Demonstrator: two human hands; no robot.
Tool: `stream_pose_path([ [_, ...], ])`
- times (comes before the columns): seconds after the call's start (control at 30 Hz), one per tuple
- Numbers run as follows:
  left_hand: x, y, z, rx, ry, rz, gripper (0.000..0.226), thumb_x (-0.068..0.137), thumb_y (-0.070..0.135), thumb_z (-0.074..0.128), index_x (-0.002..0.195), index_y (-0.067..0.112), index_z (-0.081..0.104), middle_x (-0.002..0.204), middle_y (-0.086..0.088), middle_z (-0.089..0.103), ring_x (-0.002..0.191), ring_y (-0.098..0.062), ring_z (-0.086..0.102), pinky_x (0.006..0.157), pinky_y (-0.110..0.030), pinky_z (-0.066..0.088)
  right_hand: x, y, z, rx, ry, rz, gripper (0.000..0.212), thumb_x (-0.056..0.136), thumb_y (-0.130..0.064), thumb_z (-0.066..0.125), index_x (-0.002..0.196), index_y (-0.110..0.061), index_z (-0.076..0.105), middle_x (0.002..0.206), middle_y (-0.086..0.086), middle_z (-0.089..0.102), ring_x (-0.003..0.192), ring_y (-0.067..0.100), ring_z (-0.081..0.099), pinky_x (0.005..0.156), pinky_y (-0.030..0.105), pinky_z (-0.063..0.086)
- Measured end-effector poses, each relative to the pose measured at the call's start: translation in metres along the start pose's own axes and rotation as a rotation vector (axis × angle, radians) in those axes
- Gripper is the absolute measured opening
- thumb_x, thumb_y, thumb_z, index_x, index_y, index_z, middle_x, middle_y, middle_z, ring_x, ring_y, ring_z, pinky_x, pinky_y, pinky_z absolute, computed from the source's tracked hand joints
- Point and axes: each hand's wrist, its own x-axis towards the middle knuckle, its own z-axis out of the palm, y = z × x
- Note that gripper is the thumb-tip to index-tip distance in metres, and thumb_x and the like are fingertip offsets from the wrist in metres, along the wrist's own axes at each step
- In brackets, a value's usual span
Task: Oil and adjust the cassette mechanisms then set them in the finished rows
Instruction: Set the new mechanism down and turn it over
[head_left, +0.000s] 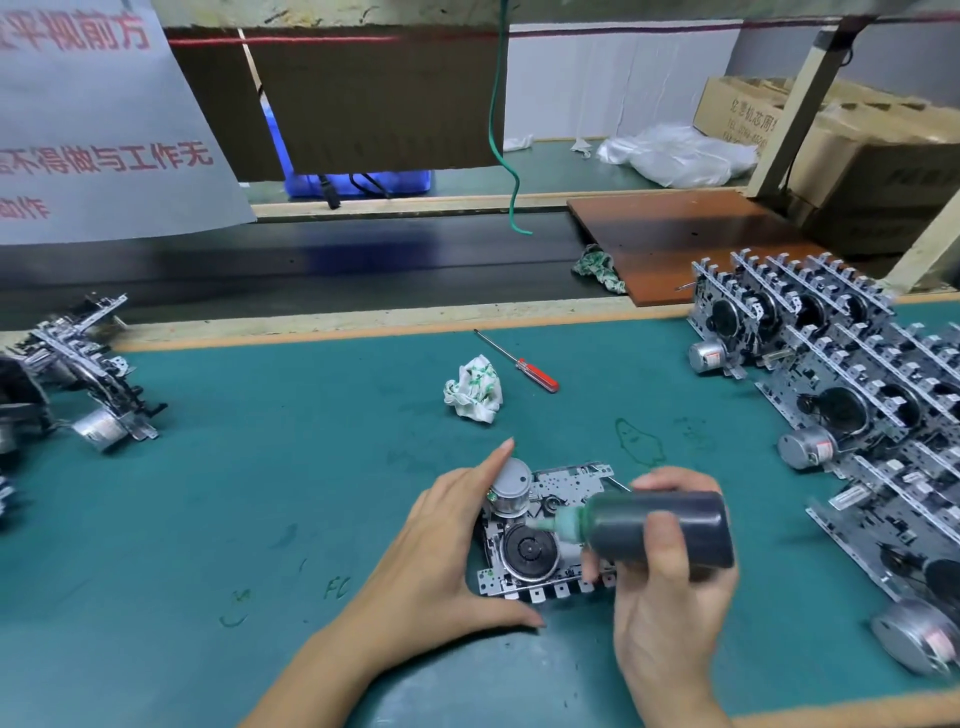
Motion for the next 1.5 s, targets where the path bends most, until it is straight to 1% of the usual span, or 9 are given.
stream_pose_path([
  [0.07, 0.0, 0.0, 0.0, -0.01, -0.008, 0.009, 0.122, 0.053, 0.069, 0.077, 0.137, 0.063, -0.011, 0.13, 0.048, 0.014, 0.128, 0.013, 0.023, 0.103, -0.004, 0.017, -0.003, 0.003, 0.002, -0.009, 0.014, 0.047, 0.011, 0.063, -0.032, 0.063, 0.073, -0.027, 0.064, 0.068, -0.003, 0.057, 0.046, 0.018, 0.054, 0.038, 0.021, 0.043],
  [0.17, 0.001, 0.0, 0.0, -0.001, -0.023, 0.031, 0.125, 0.053, 0.068, 0.078, 0.137, 0.062, -0.014, 0.133, 0.046, 0.013, 0.129, 0.013, 0.022, 0.105, -0.006, 0.018, -0.003, 0.007, 0.002, -0.112, 0.023, 0.096, 0.015, 0.063, -0.039, 0.064, 0.071, -0.026, 0.062, 0.068, 0.002, 0.054, 0.054, 0.022, 0.049, 0.041, 0.023, 0.04],
  [0.33, 0.001, 0.001, 0.0, 0.014, -0.031, 0.046, 0.123, 0.057, 0.068, 0.076, 0.14, 0.057, -0.013, 0.131, 0.05, 0.01, 0.126, 0.018, 0.02, 0.102, -0.002, 0.015, -0.002, 0.012, 0.003, -0.197, 0.044, 0.162, 0.03, 0.062, -0.046, 0.064, 0.067, -0.017, 0.057, 0.053, -0.001, 0.05, 0.044, 0.009, 0.042, 0.039, 0.015, 0.035],
  [0.5, 0.001, -0.001, 0.0, 0.018, -0.028, 0.04, 0.122, 0.057, 0.07, 0.075, 0.141, 0.055, -0.013, 0.13, 0.051, 0.009, 0.127, 0.019, 0.019, 0.101, 0.0, 0.013, -0.003, 0.013, 0.002, -0.292, -0.007, 0.095, 0.017, 0.065, -0.047, 0.062, 0.067, -0.03, 0.061, 0.057, -0.01, 0.057, 0.051, 0.001, 0.05, 0.049, 0.013, 0.041],
  [0.67, 0.001, -0.001, 0.001, 0.02, -0.027, 0.032, 0.122, 0.057, 0.069, 0.075, 0.141, 0.056, -0.012, 0.13, 0.051, 0.01, 0.126, 0.019, 0.019, 0.1, 0.001, 0.013, -0.002, 0.014, 0.0, -0.399, -0.059, 0.061, 0.019, 0.068, -0.051, 0.061, 0.071, -0.032, 0.059, 0.06, -0.008, 0.059, 0.054, 0.001, 0.051, 0.051, 0.017, 0.042],
  [0.9, 0.001, -0.001, 0.001, 0.01, -0.024, 0.03, 0.121, 0.058, 0.068, 0.076, 0.14, 0.057, -0.012, 0.131, 0.05, 0.01, 0.128, 0.019, 0.018, 0.1, 0.001, 0.013, -0.002, 0.013, 0.002, -0.363, -0.083, 0.064, 0.018, 0.066, -0.048, 0.062, 0.069, -0.031, 0.059, 0.057, -0.012, 0.058, 0.051, -0.001, 0.051, 0.047, 0.009, 0.042],
  [1.27, 0.002, -0.002, 0.002, -0.033, -0.023, -0.005, 0.121, 0.057, 0.065, 0.077, 0.14, 0.059, -0.011, 0.128, 0.051, 0.013, 0.128, 0.017, 0.021, 0.099, 0.001, 0.016, -0.005, 0.005, 0.001, -0.337, -0.162, -0.122, 0.004, 0.069, -0.035, 0.059, 0.073, -0.036, 0.059, 0.066, -0.022, 0.058, 0.057, -0.005, 0.053, 0.055, 0.008, 0.041],
  [1.4, 0.001, -0.008, -0.001, -0.113, -0.066, -0.047, 0.124, 0.053, 0.056, 0.084, 0.137, 0.064, -0.007, 0.132, 0.047, 0.015, 0.132, 0.013, 0.022, 0.103, -0.002, 0.019, 0.015, -0.01, 0.001, -0.079, 0.028, 0.09, 0.008, 0.06, -0.038, 0.064, 0.067, -0.036, 0.068, 0.064, -0.014, 0.063, 0.056, 0.002, 0.057, 0.046, 0.018, 0.044],
  [1.5, 0.0, -0.008, -0.004, -0.142, -0.104, -0.051, 0.123, 0.052, 0.054, 0.087, 0.137, 0.066, -0.001, 0.135, 0.044, 0.019, 0.134, 0.011, 0.023, 0.106, -0.006, 0.021, 0.045, -0.02, -0.002, 0.032, 0.055, 0.256, 0.008, 0.064, -0.039, 0.067, 0.062, -0.031, 0.069, 0.061, -0.012, 0.063, 0.051, 0.001, 0.058, 0.041, 0.014, 0.042],
])
